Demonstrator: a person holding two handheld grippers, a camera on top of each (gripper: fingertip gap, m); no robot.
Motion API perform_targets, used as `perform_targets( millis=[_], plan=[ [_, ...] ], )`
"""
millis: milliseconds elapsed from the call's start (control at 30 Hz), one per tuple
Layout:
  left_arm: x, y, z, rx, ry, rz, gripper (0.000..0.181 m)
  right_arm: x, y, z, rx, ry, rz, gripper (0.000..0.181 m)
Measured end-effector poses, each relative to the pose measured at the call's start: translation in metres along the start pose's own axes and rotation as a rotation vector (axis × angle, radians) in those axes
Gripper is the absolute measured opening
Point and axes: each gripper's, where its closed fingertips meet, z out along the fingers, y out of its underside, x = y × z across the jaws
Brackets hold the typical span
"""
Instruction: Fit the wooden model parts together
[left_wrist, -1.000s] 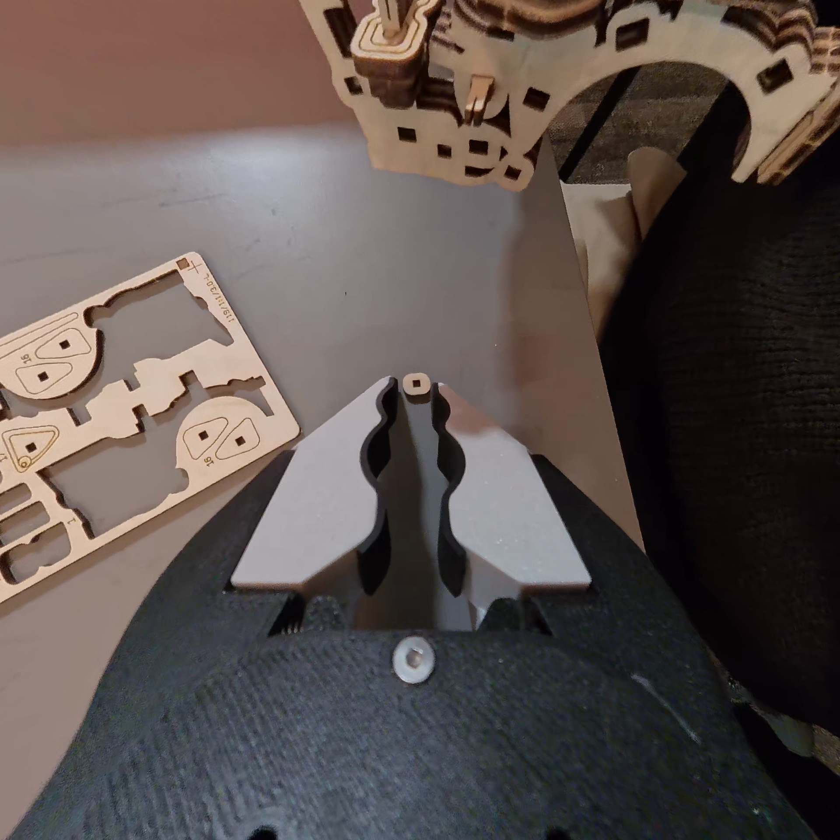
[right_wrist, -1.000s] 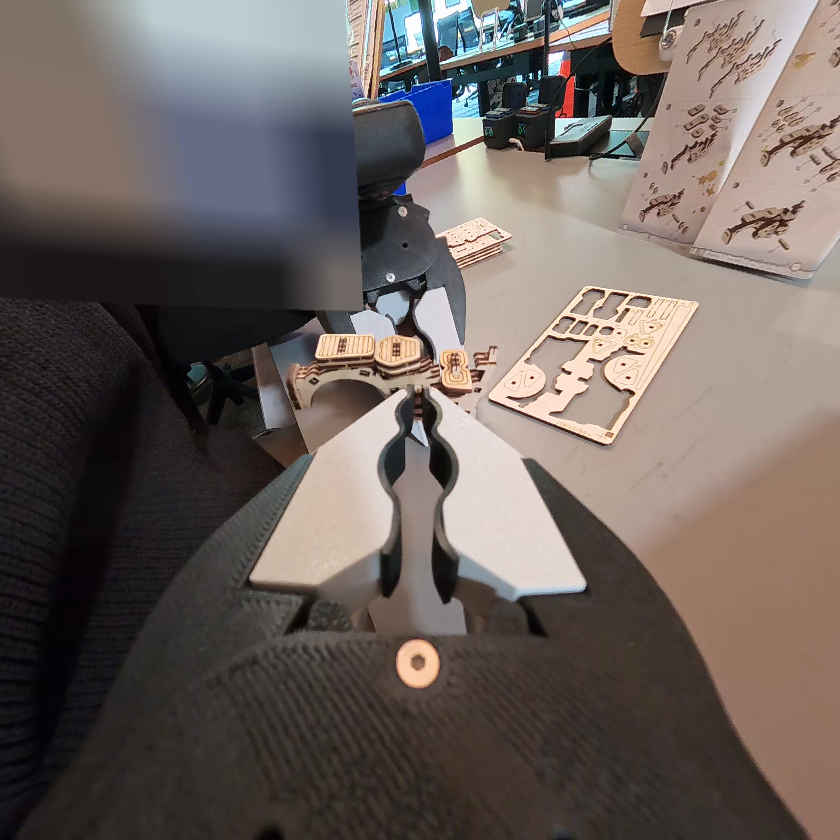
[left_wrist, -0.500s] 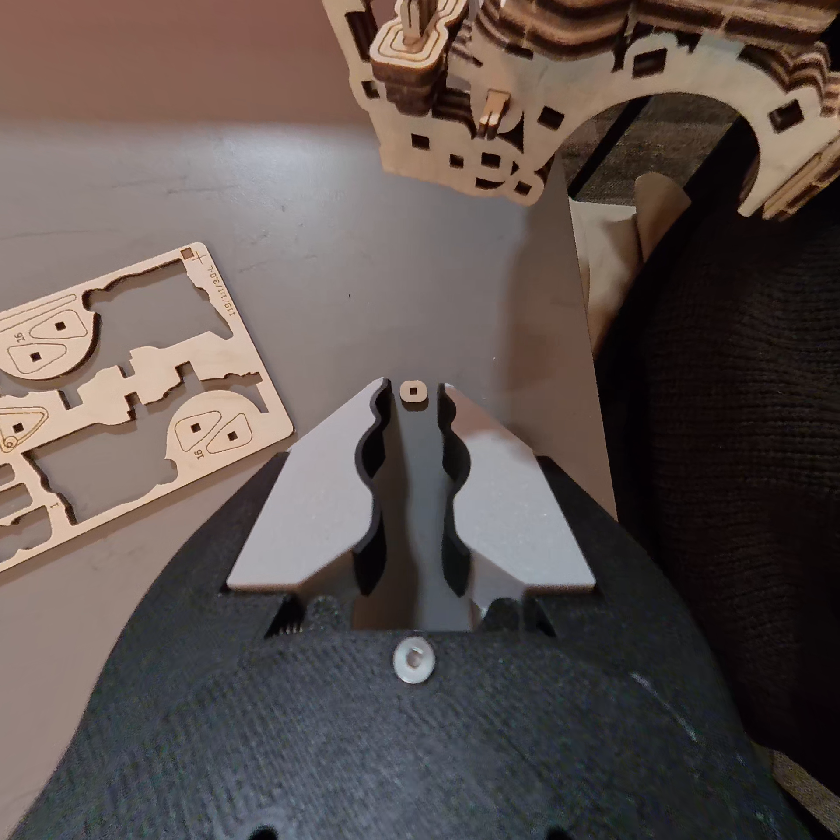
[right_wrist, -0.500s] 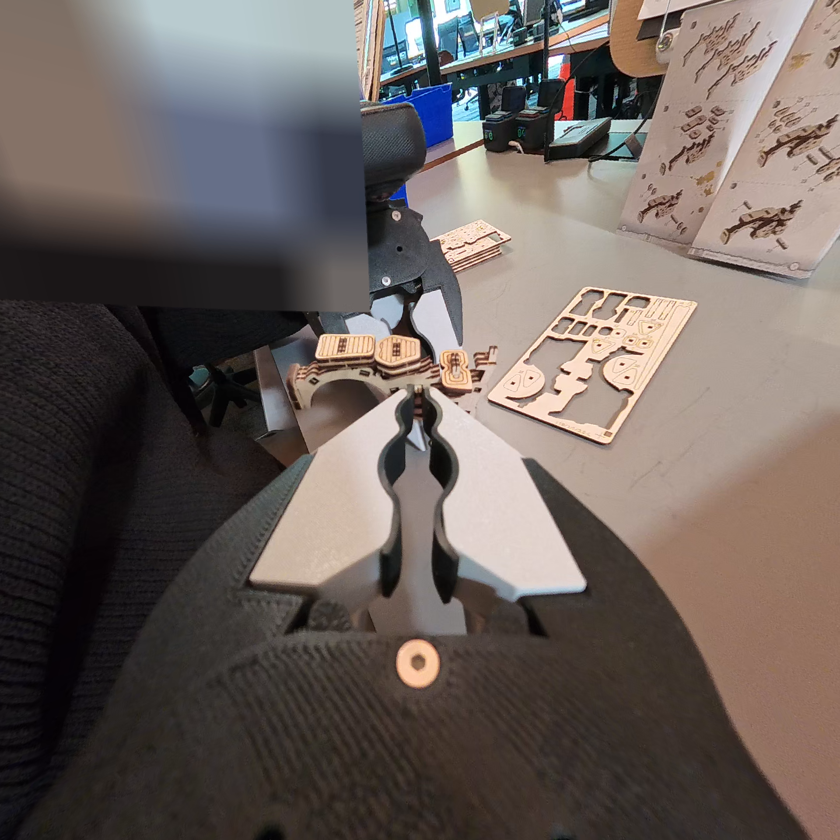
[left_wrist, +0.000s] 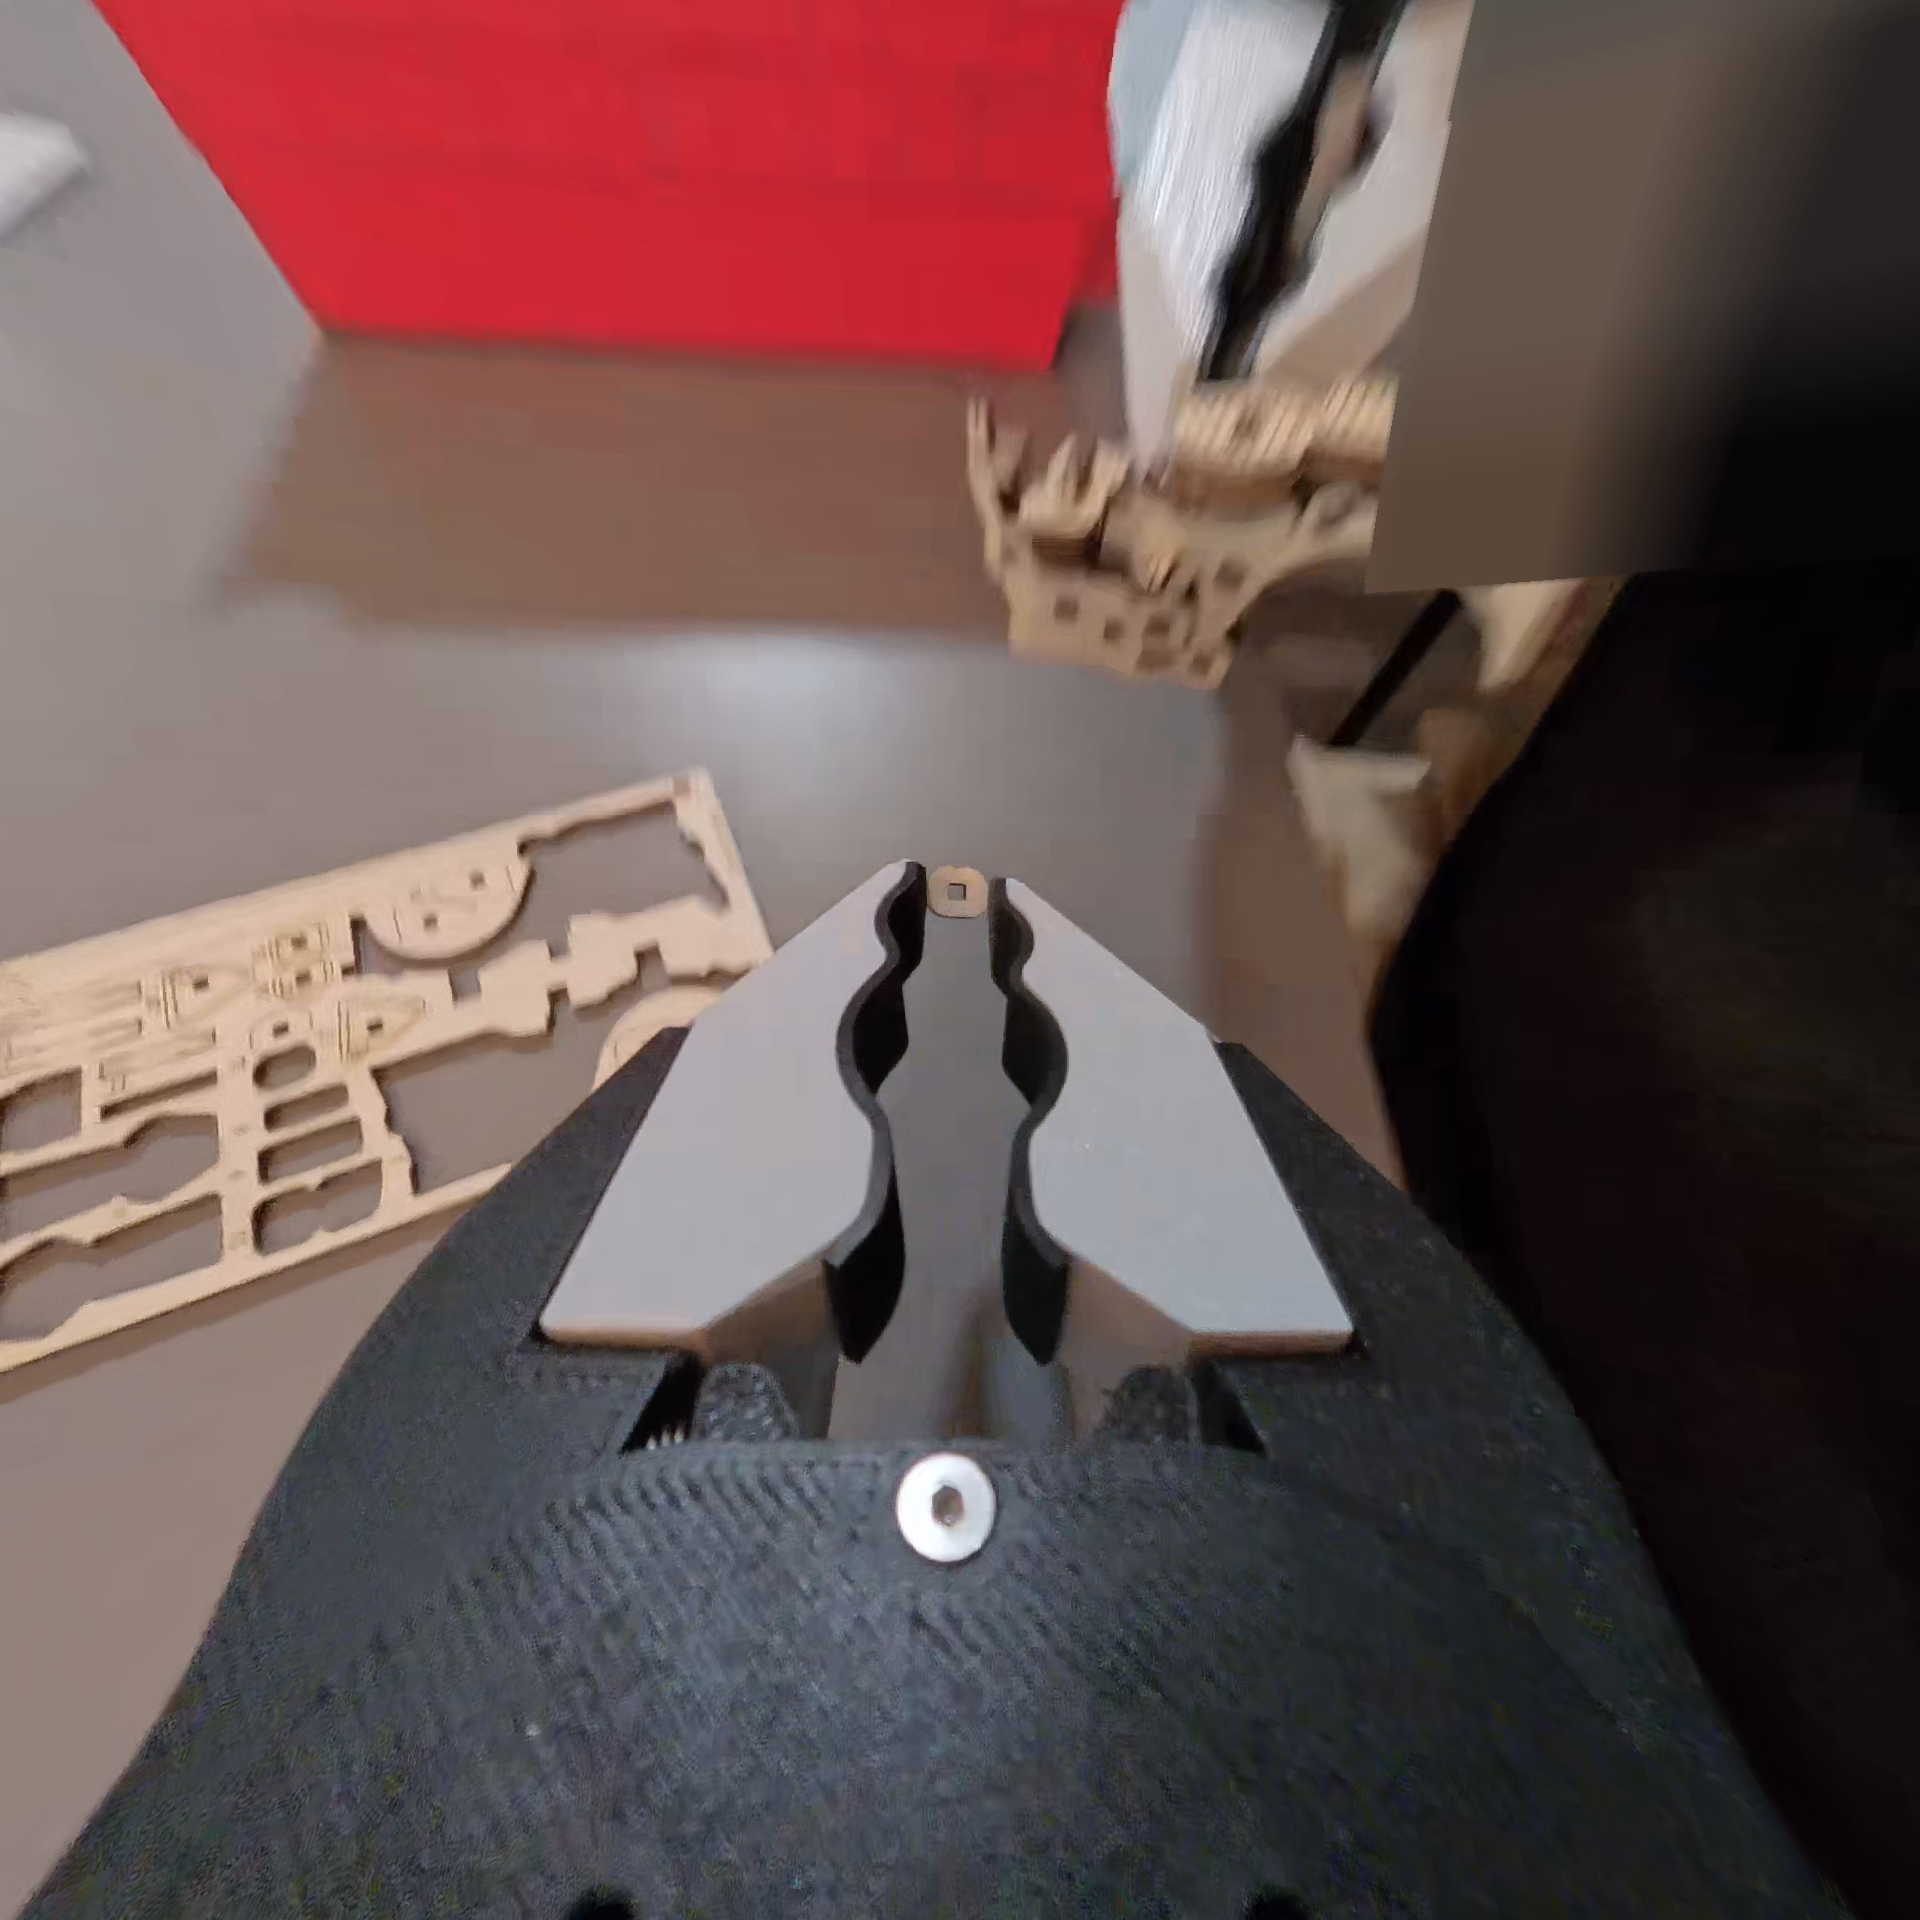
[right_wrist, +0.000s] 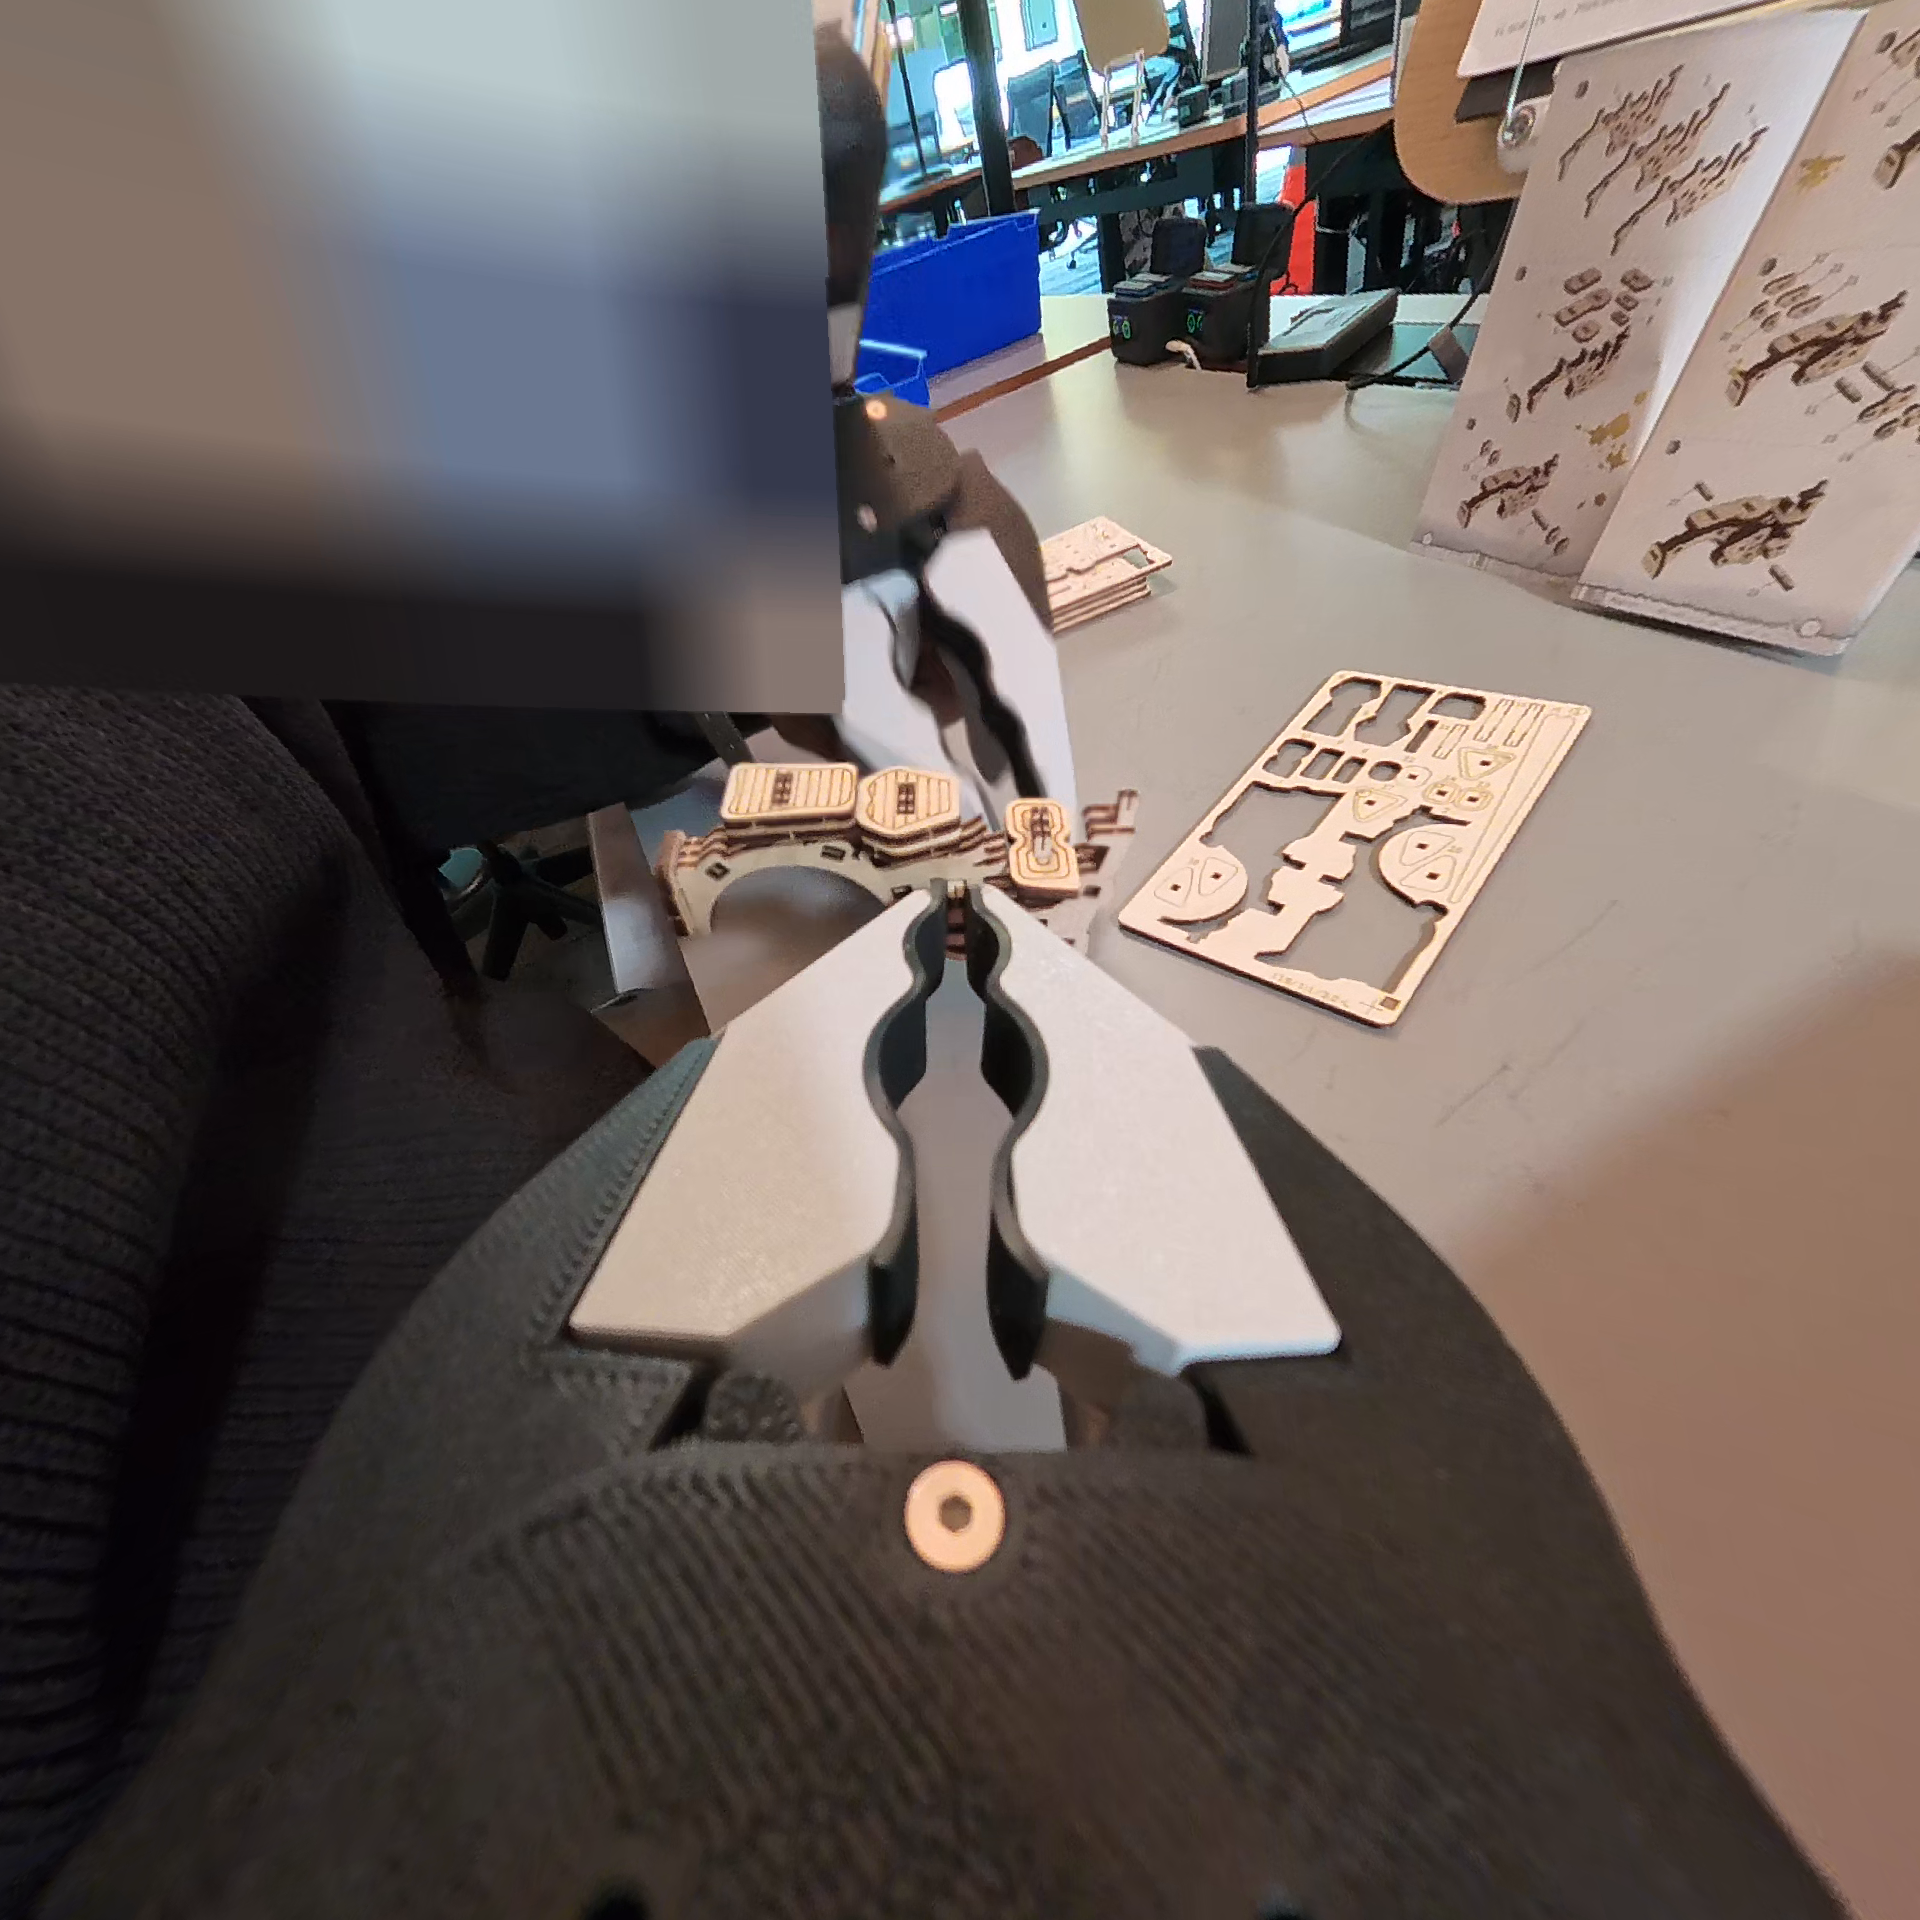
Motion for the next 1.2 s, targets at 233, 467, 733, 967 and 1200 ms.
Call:
perform_targets(
  millis=[233,467,733,967,1200],
  plan=[
    [0.027,-0.059,-0.048,0.547,0.268,-0.318,0.01,-0.01,-0.012,-0.001,0.068,-0.048,0.022,0.001],
    [0.045,-0.068,-0.043,0.639,0.384,-0.427,0.009,-0.028,-0.022,0.004,0.137,-0.126,0.075,0.001],
    [0.057,-0.076,-0.044,0.663,0.416,-0.405,0.009,-0.035,-0.027,0.003,0.194,-0.199,0.151,0.001],
    [0.058,-0.077,-0.045,0.69,0.442,-0.44,0.009,-0.034,-0.028,0.003,0.205,-0.207,0.171,0.001],
    [0.055,-0.077,-0.044,0.702,0.436,-0.458,0.009,-0.033,-0.028,0.003,0.21,-0.207,0.182,0.001]
  ],
)
